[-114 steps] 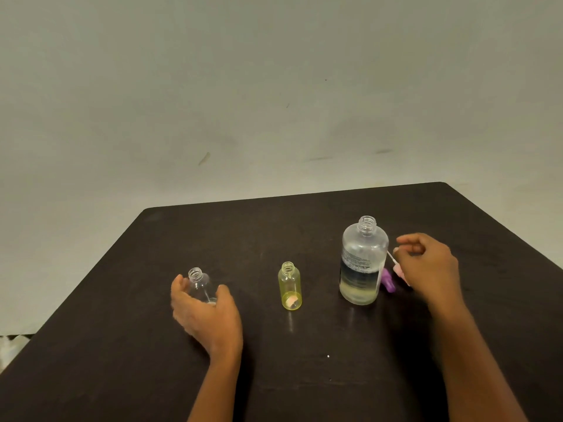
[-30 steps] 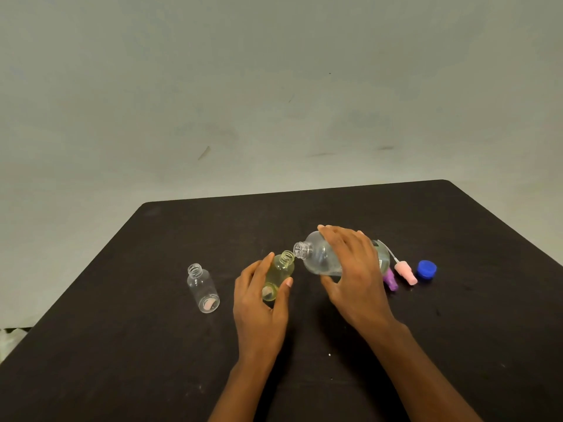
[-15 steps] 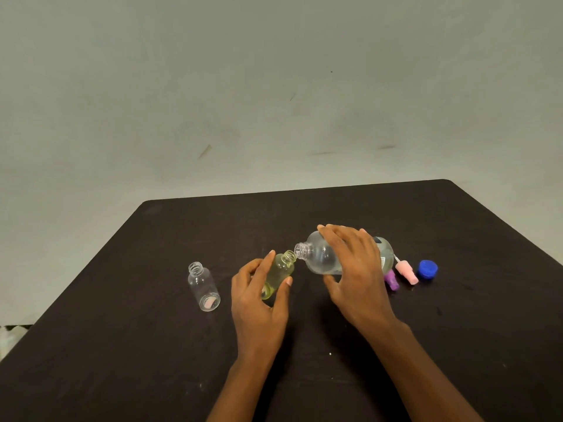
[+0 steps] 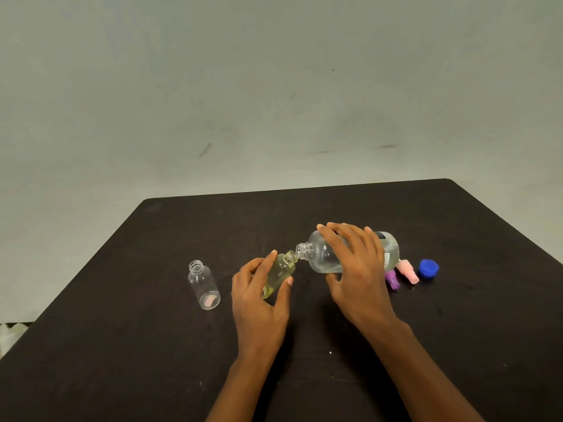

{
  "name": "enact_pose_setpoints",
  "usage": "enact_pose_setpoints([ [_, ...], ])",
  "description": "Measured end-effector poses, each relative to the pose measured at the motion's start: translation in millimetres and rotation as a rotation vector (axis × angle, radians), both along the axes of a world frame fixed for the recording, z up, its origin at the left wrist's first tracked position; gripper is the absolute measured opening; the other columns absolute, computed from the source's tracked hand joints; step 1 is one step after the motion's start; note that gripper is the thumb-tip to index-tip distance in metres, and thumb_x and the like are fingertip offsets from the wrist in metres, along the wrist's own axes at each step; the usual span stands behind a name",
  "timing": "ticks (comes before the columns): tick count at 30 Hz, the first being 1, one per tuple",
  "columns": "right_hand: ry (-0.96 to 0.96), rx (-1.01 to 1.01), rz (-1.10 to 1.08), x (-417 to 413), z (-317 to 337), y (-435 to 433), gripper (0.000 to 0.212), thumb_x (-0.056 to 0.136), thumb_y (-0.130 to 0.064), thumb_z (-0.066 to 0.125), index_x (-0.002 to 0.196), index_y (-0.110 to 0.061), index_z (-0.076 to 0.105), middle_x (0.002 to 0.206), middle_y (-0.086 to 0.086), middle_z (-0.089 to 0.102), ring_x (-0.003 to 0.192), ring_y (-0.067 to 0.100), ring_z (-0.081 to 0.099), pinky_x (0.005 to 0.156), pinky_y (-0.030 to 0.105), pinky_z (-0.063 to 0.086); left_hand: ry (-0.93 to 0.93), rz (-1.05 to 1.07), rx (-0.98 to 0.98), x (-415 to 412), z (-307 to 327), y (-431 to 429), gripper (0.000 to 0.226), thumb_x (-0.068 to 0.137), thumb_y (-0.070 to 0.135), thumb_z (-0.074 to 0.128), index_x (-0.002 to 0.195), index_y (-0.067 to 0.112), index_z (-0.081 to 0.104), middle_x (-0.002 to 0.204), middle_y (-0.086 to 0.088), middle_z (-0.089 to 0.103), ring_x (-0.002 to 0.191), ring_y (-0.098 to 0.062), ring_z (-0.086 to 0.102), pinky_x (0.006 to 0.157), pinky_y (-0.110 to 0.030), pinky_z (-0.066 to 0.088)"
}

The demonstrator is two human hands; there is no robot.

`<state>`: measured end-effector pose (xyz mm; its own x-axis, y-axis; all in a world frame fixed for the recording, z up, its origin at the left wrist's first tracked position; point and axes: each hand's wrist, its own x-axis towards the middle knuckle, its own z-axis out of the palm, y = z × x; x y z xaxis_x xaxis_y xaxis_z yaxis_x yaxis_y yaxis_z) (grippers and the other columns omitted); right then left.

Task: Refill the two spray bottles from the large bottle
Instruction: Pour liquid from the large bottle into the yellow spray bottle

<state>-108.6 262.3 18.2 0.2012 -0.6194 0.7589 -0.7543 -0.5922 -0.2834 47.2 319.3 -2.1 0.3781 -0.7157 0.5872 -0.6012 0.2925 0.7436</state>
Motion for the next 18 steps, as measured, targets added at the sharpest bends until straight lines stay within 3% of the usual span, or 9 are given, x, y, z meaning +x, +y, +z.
enact_pose_setpoints([
  [18, 0.023, 0.001, -0.022, 1.2, 4.6, 3.1, 0.091, 0.052, 0.005, 0.082, 0.132, -0.022, 0.05, 0.129, 0.004, 0.058, 0.125, 0.022, 0.045, 0.117, 0.034, 0.012, 0.012, -0.012, 0.019, 0.3, 0.1, 0.5, 0.047, 0.077, 0.03, 0.066, 0.123, 0.027, 0.062, 0.113, 0.01, 0.055, 0.111, -0.002, 0.047, 0.091, -0.032, 0.048],
])
